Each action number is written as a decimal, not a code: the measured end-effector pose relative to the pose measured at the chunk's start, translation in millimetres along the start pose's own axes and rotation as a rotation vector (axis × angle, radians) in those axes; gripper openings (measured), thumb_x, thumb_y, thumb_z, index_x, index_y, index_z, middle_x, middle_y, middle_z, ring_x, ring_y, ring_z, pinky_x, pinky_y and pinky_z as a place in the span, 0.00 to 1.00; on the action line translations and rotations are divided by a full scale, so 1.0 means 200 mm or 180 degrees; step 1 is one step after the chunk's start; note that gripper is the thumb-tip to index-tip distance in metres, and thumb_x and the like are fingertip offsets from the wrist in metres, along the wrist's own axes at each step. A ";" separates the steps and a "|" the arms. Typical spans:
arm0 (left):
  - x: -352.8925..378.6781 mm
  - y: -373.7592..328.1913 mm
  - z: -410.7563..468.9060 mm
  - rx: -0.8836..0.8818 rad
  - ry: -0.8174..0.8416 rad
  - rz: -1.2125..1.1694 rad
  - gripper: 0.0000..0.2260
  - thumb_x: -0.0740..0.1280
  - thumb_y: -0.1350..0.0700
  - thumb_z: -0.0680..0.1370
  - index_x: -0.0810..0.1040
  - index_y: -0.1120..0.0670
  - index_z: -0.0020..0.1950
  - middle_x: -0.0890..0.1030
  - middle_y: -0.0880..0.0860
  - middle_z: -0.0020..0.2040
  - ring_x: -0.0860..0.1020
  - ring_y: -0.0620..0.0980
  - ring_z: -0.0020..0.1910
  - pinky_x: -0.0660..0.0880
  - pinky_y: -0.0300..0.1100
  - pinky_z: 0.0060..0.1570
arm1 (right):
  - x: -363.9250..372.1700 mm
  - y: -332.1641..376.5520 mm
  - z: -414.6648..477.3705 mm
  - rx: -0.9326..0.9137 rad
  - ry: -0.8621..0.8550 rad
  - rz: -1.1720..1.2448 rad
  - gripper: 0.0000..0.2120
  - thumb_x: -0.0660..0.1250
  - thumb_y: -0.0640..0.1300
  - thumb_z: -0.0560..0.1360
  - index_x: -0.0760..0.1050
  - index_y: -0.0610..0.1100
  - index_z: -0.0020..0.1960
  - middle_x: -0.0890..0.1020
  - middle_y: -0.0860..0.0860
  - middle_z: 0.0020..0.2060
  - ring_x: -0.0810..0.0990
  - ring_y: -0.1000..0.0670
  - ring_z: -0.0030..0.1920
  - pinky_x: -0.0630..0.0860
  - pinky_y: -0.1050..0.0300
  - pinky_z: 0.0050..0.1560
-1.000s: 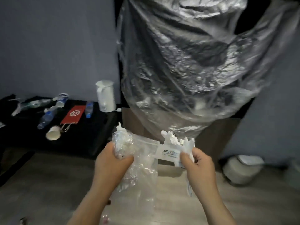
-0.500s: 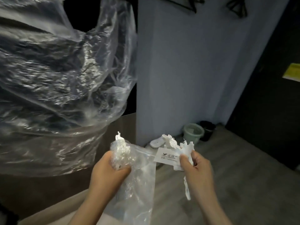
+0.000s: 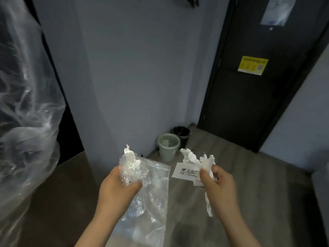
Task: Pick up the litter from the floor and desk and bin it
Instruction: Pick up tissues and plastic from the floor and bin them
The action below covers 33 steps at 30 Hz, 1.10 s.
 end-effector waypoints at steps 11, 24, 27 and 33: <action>0.58 -0.07 0.83 0.0087 0.0425 0.0234 0.07 0.73 0.55 0.67 0.76 0.46 0.39 0.79 0.33 0.37 0.76 0.29 0.36 0.65 0.30 0.28 | 0.10 -0.26 0.81 0.0142 -0.0122 -0.0035 0.18 0.65 0.37 0.77 0.77 0.50 0.31 0.80 0.56 0.27 0.78 0.58 0.26 0.68 0.71 0.26; 1.30 -0.34 1.73 0.0030 0.0370 0.0486 0.11 0.74 0.56 0.67 0.72 0.45 0.36 0.77 0.45 0.31 0.77 0.37 0.32 0.63 0.28 0.28 | 0.13 -0.57 2.05 0.0343 0.0097 -0.0193 0.13 0.65 0.37 0.77 0.79 0.51 0.38 0.83 0.49 0.39 0.81 0.60 0.35 0.72 0.71 0.31; 1.41 -0.32 1.98 -0.0003 0.0335 0.0589 0.12 0.74 0.56 0.67 0.71 0.45 0.37 0.77 0.44 0.32 0.74 0.38 0.32 0.63 0.29 0.30 | 0.20 -0.68 2.30 0.0462 0.0173 -0.0504 0.14 0.65 0.39 0.76 0.77 0.53 0.34 0.83 0.53 0.36 0.81 0.58 0.34 0.71 0.66 0.31; 1.66 -0.24 2.55 -0.0104 0.0396 0.0489 0.11 0.75 0.57 0.66 0.73 0.48 0.38 0.78 0.45 0.33 0.76 0.39 0.32 0.65 0.32 0.30 | 0.44 -0.83 2.82 0.0517 0.0190 -0.0625 0.11 0.65 0.39 0.77 0.78 0.49 0.37 0.81 0.51 0.30 0.77 0.60 0.27 0.68 0.68 0.25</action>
Point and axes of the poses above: each hand's wrist, its own z-axis towards the middle knuckle, its own x-axis out of the palm, y = z × x, the point moved 3 cm from there along z, towards the middle knuckle
